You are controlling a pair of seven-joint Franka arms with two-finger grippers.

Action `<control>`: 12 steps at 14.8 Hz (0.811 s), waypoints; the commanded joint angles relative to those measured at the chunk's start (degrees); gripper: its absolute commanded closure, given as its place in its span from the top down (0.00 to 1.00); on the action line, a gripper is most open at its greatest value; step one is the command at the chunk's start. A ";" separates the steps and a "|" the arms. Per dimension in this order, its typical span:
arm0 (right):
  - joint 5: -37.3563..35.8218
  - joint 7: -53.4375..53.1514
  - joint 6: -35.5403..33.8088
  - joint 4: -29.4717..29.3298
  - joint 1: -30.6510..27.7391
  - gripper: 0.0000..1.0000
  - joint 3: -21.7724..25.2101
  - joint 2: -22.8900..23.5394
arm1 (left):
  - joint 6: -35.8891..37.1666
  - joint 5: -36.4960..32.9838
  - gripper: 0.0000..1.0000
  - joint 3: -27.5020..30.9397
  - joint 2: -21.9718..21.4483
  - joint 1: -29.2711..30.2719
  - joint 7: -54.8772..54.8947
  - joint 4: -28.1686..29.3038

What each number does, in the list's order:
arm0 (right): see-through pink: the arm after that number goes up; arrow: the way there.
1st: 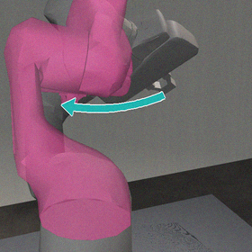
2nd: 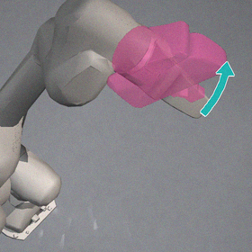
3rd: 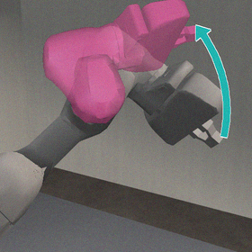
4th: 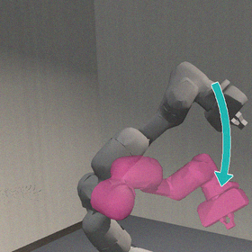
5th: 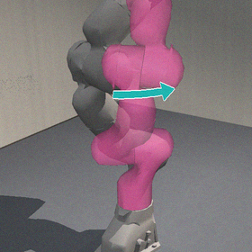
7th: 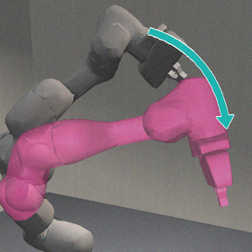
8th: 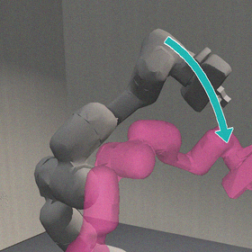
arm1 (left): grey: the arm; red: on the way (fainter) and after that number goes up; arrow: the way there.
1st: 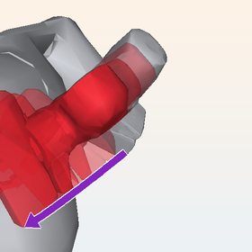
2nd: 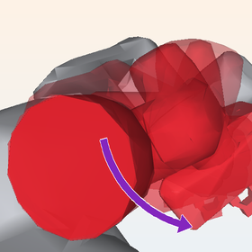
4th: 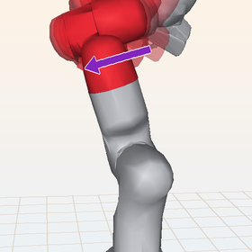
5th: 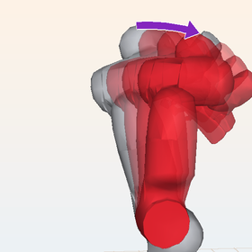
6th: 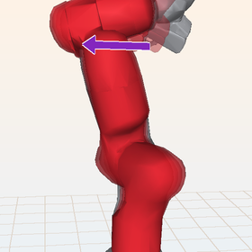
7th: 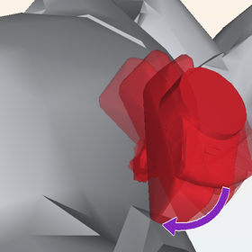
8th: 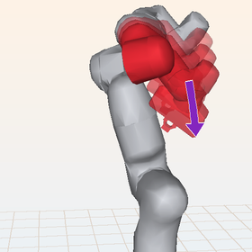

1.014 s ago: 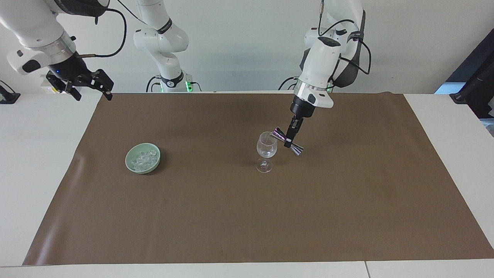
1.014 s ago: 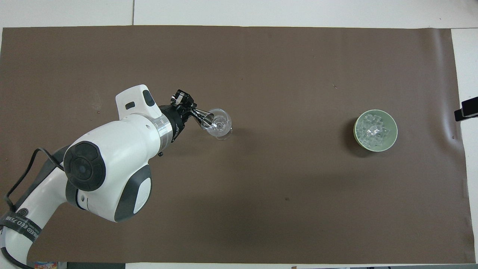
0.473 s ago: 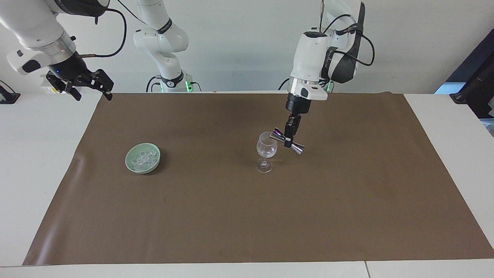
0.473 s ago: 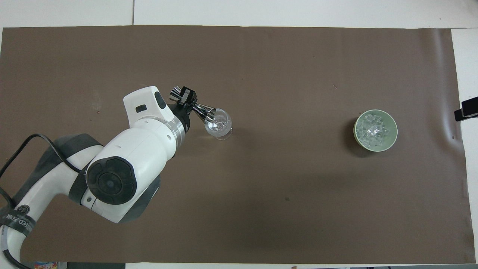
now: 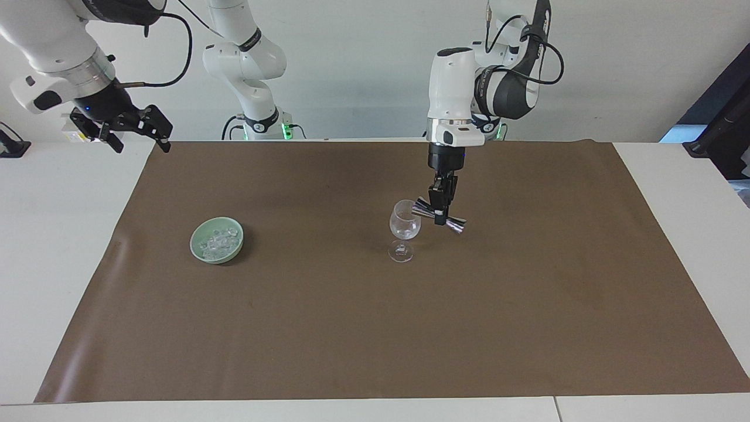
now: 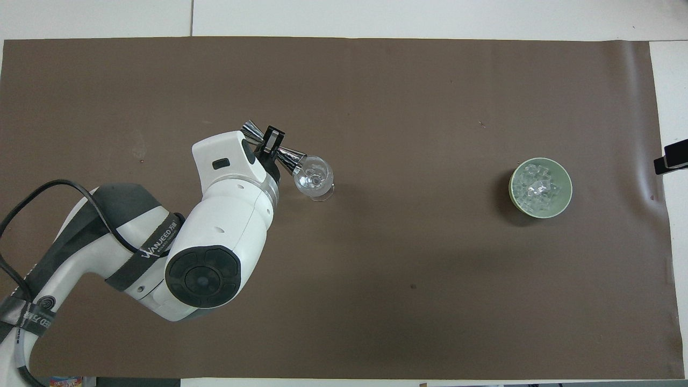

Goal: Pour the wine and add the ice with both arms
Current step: 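Tilt the jigger over the clear glass with the left gripper to pour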

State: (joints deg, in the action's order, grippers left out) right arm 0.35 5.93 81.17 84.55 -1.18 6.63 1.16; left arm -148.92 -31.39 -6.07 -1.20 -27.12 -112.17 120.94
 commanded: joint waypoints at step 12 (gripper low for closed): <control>-0.26 -0.66 0.74 2.55 -0.23 1.00 -0.31 -1.52 | 9.70 -2.46 0.00 0.09 1.73 -2.59 -3.58 -5.98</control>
State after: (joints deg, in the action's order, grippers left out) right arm 0.35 5.93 81.17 85.13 -1.18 6.63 1.16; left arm -140.63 -33.79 -6.08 -0.38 -29.69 -114.15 116.49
